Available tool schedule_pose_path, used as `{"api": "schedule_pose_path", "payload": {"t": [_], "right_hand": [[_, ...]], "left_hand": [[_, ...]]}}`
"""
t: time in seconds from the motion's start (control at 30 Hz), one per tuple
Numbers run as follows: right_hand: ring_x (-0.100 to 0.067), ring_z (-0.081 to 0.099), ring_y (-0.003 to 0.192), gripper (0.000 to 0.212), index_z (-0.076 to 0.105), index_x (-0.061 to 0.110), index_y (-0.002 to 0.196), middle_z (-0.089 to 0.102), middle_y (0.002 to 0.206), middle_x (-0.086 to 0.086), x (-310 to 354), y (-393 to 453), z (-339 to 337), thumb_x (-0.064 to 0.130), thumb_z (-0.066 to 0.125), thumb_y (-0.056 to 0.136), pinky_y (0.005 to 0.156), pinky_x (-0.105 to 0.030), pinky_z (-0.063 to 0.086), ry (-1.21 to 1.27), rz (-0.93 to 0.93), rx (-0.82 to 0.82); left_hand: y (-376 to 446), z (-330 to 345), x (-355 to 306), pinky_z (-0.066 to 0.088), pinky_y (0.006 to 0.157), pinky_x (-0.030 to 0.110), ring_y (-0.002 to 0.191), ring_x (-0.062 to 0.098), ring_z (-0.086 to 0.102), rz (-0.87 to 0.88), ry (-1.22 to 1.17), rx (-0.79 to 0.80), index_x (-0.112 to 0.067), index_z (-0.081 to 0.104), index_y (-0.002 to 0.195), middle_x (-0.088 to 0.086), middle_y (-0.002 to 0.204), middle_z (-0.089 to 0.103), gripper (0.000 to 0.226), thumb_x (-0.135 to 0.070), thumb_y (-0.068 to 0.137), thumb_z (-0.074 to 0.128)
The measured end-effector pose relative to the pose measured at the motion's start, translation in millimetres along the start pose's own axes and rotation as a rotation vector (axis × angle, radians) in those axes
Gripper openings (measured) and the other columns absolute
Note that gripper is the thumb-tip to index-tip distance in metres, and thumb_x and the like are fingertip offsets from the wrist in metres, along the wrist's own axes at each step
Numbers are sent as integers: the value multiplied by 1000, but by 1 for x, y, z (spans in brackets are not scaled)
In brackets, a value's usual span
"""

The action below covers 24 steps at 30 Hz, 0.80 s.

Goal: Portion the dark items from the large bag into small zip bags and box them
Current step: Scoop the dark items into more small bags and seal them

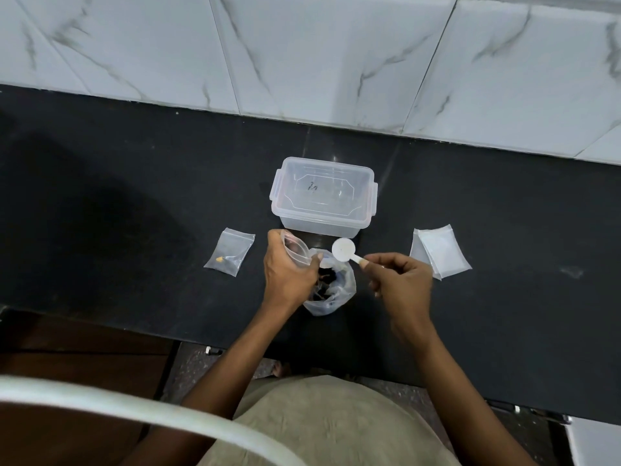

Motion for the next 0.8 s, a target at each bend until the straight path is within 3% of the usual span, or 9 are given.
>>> {"api": "schedule_pose_path", "payload": {"t": [0.1, 0.2, 0.33, 0.4, 0.47, 0.53, 0.63, 0.7, 0.8], "right_hand": [[-8, 67, 60, 8, 80, 18, 77, 73, 67, 4, -13, 1, 6, 11, 80, 79, 61, -27, 57, -314, -68, 50], [-5, 64, 68, 8, 81, 19, 81, 69, 74, 9, -18, -1, 23, 13, 77, 77, 70, -30, 57, -599, -235, 90], [-13, 59, 71, 14, 80, 21, 94, 64, 83, 3, -22, -1, 41, 25, 73, 83, 62, -31, 51, -852, -353, 124], [-15, 56, 71, 15, 80, 20, 95, 60, 82, 2, -21, -1, 44, 29, 72, 85, 58, -31, 50, -953, -393, 133], [-16, 54, 75, 19, 79, 18, 96, 58, 84, 1, -19, -1, 45, 31, 70, 86, 57, -32, 48, -1044, -427, 129], [-17, 53, 82, 22, 79, 17, 97, 59, 86, 0, -17, -1, 44, 34, 69, 86, 56, -29, 43, -1097, -446, 111], [-16, 51, 90, 24, 79, 18, 98, 59, 91, 0, -7, -5, 42, 37, 71, 84, 53, -25, 38, -1089, -487, 49], [-14, 51, 92, 22, 78, 21, 101, 59, 94, 4, 4, -7, 39, 36, 72, 85, 54, -22, 34, -968, -496, -4], [-12, 60, 95, 25, 74, 24, 111, 63, 99, 10, 25, -6, 41, 36, 67, 90, 70, -25, 48, -552, -467, 51]], "left_hand": [[-1, -2, 4, 53, 83, 40, 90, 20, 57, -50, -3, 18, -18, 41, 104, 0, 95, 56, 55, -27, 74, 86], [-1, 3, 2, 52, 85, 39, 96, 20, 56, -85, -52, 97, -22, 37, 105, -2, 100, 51, 69, -48, 64, 86], [-1, 15, 4, 51, 95, 47, 114, 29, 53, -110, -95, 277, -27, 35, 107, 5, 115, 51, 88, -80, 49, 76], [-2, 20, 9, 46, 101, 55, 117, 32, 53, -167, -211, 335, -35, 38, 102, 10, 118, 52, 74, -85, 57, 70], [-1, 21, 6, 43, 102, 53, 111, 26, 53, -212, -357, 331, -34, 43, 96, 10, 112, 52, 53, -72, 69, 68], [1, 18, 1, 41, 91, 42, 100, 21, 48, -229, -405, 309, -22, 43, 94, 12, 105, 49, 36, -48, 76, 59], [3, 17, -2, 41, 84, 36, 96, 22, 48, -241, -442, 314, -18, 42, 92, 16, 103, 50, 28, -37, 77, 56], [2, 16, -5, 44, 80, 29, 95, 20, 52, -237, -448, 331, -19, 43, 94, 19, 104, 54, 26, -34, 85, 62], [3, 19, -13, 52, 81, 26, 96, 15, 60, -215, -503, 350, -12, 46, 102, 10, 102, 61, 22, -24, 96, 64]]}}
Point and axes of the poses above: each hand's wrist, its own y-axis towards the middle knuckle, its own z-axis out of the palm, x = y × z, the point moved 7 cm from there along y, towards the middle knuckle
